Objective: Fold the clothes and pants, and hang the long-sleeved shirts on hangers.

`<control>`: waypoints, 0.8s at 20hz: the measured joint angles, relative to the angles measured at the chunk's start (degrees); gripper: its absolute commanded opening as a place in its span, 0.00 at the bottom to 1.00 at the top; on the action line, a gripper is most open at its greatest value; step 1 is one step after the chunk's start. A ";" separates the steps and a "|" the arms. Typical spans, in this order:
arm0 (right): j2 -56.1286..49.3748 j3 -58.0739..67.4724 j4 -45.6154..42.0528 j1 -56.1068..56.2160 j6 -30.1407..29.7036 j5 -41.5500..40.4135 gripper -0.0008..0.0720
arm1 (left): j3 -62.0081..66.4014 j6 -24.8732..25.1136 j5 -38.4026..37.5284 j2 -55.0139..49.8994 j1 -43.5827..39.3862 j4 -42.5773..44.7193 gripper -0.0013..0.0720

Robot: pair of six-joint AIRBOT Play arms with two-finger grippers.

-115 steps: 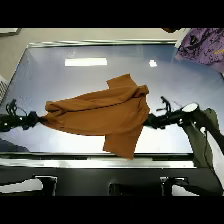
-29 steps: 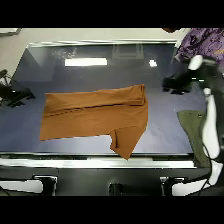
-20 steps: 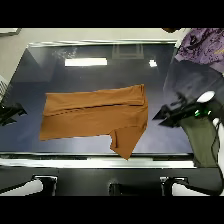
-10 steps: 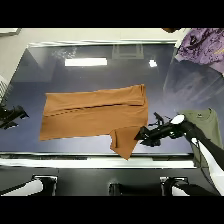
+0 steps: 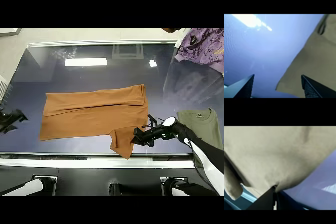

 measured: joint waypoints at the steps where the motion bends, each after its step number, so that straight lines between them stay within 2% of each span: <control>1: 0.35 -0.02 -0.02 0.04 -0.02 -0.37 0.05 | -1.81 2.25 -0.22 0.31 2.40 -2.99 0.97; 4: 1.97 -0.02 0.15 0.20 -0.02 -0.85 0.05 | -8.13 9.92 -1.46 0.76 10.69 -13.51 0.97; 7: 3.28 -0.02 0.20 0.20 -0.02 -0.76 0.05 | -12.63 15.52 -1.90 -0.13 16.22 -20.83 0.97; 11: 3.87 -0.02 0.33 0.20 -0.02 -0.74 0.05 | -14.84 18.88 -2.12 -3.28 17.44 -24.72 0.97; 16: 4.04 0.00 0.37 0.20 -0.02 -0.74 0.05 | -15.50 20.09 -2.08 -6.45 15.15 -26.25 0.97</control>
